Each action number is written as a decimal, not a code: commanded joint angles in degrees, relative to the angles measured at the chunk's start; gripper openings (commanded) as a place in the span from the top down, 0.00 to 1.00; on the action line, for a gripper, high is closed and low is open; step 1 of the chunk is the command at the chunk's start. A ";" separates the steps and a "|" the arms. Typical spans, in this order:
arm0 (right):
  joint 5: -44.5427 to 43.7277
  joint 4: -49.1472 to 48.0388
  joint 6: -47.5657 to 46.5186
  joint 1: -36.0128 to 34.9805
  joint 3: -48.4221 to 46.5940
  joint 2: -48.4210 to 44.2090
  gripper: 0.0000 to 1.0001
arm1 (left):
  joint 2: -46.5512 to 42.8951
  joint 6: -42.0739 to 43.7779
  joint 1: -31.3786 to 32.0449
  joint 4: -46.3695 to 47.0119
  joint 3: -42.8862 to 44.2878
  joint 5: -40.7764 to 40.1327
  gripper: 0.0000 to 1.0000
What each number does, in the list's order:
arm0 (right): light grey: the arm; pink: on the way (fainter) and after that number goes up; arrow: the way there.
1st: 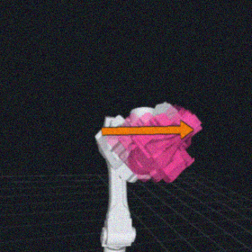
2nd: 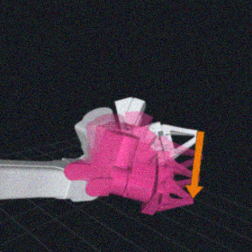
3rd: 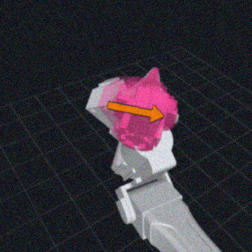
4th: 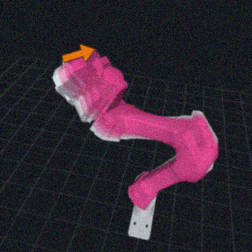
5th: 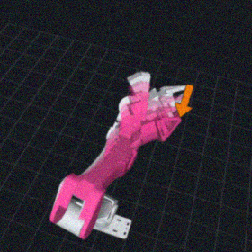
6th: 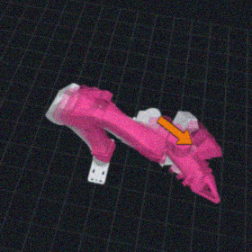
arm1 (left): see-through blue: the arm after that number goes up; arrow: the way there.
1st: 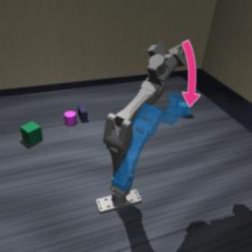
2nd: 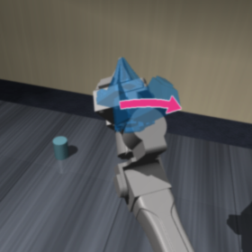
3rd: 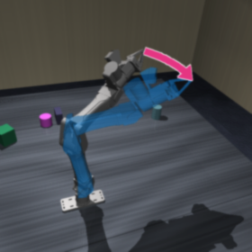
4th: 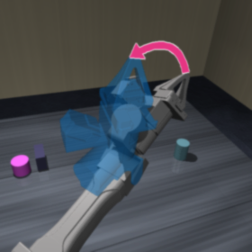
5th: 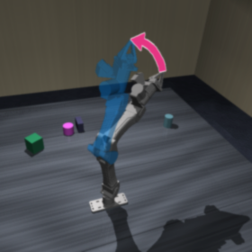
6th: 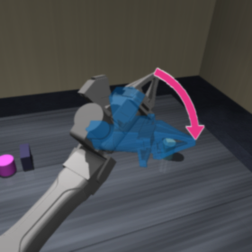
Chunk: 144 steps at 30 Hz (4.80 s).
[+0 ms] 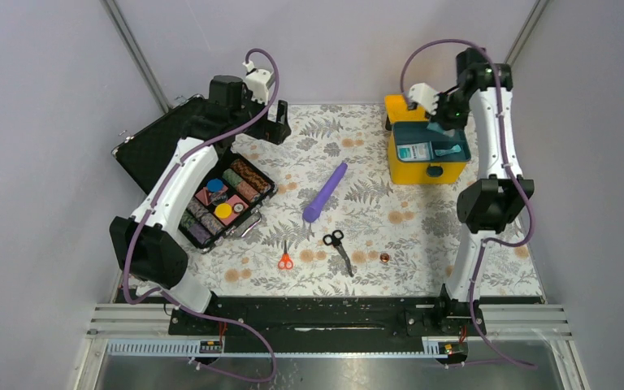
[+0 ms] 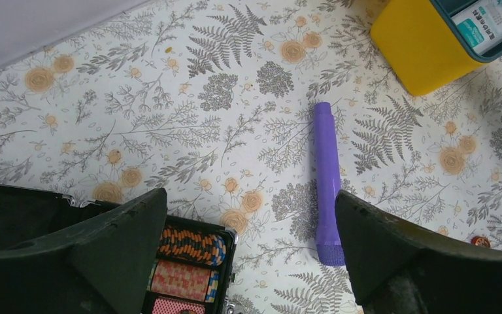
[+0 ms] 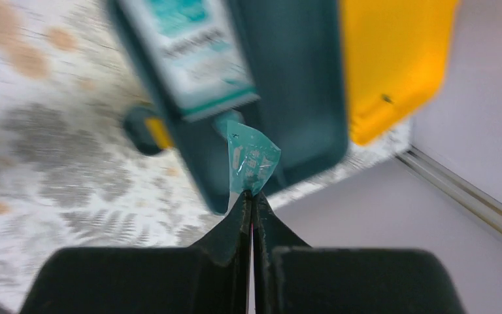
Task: Organize the medicine kit
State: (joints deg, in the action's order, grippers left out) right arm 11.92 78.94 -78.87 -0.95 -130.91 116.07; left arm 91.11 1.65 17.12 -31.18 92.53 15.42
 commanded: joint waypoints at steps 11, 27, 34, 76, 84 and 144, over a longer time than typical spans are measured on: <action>-8.50 -4.93 -21.85 5.43 -5.24 9.96 1.00 | -3.04 0.36 -0.21 -0.55 -0.88 -0.72 0.01; -9.32 -8.67 -21.78 5.37 4.07 10.84 1.00 | -2.90 -1.15 -0.18 -0.56 -1.99 -3.54 0.01; -9.71 -10.61 -21.96 5.26 8.20 10.12 1.00 | -2.58 -1.46 -0.17 -0.46 -1.84 -3.38 0.01; -1.61 -33.05 76.45 2.30 3.10 -9.29 0.00 | -3.70 -4.14 -0.06 -1.96 -2.87 5.36 0.01; 15.31 -21.44 56.39 -8.41 29.75 -17.08 0.01 | -5.24 -4.22 0.05 -1.12 -10.50 7.78 0.01; 12.04 -31.18 -10.47 -25.87 86.75 -35.99 0.44 | -5.71 -7.06 -4.29 1.30 -15.03 4.42 0.01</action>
State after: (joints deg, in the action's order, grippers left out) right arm 24.86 48.73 -86.37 -25.04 -46.26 82.54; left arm 87.92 -3.75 12.93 -33.34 77.23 17.47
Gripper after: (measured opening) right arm 0.585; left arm 0.989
